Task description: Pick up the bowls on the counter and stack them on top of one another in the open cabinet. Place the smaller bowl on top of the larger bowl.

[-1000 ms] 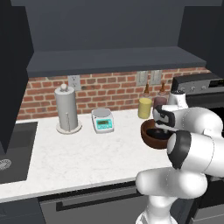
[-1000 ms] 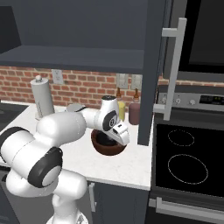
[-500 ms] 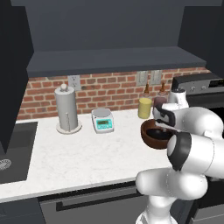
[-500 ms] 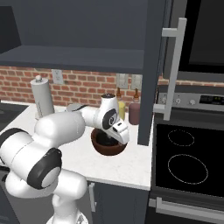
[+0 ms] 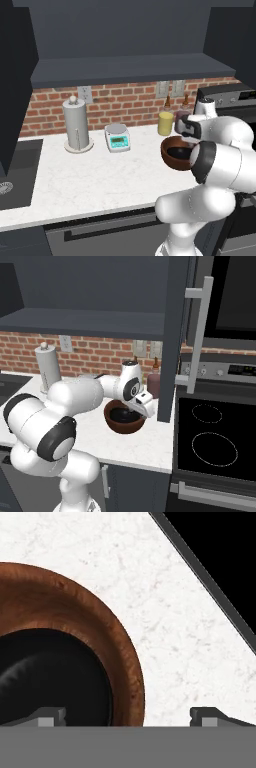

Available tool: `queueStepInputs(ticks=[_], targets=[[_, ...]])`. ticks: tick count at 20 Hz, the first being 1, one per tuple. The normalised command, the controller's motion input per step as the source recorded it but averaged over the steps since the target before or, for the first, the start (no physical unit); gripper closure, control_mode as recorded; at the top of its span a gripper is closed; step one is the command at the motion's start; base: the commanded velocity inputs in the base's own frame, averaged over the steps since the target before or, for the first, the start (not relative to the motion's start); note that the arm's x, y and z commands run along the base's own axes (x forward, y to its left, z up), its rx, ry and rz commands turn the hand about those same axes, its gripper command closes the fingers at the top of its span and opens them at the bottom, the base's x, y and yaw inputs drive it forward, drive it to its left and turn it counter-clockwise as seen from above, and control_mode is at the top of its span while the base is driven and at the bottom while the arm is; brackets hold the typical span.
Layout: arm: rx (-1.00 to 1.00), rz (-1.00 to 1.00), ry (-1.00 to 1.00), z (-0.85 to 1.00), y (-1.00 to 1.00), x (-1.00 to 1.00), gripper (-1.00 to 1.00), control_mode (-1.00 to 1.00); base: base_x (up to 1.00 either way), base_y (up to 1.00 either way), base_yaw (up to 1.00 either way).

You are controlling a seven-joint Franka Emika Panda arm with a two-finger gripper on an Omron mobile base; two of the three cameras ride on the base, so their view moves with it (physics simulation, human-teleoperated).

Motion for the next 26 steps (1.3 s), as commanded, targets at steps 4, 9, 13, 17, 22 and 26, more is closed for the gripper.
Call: queueStepInputs(ticks=[4,9,13,17,22,26], targets=[[0.00,0.16,0.05,-0.05,-0.30,0.53,-1.00,-1.00,0.00,0.00,0.00],[0.03,0.15,0.00,-0.06,-0.02,0.00,-1.00,-1.00,0.00,0.00,0.00],[0.04,0.16,0.00,-0.27,0.00,-0.31,-1.00,-1.00,0.00,0.00,0.00],[0.00,0.13,0.00,-0.26,0.00,-0.10,-1.00,-1.00,0.00,0.00,0.00],[0.00,0.09,0.00,-0.37,0.00,0.00,-1.00,-1.00,0.00,0.00,0.00],[0.00,0.06,-0.01,-0.11,0.00,0.00,-1.00,-1.00,0.00,0.00,0.00]])
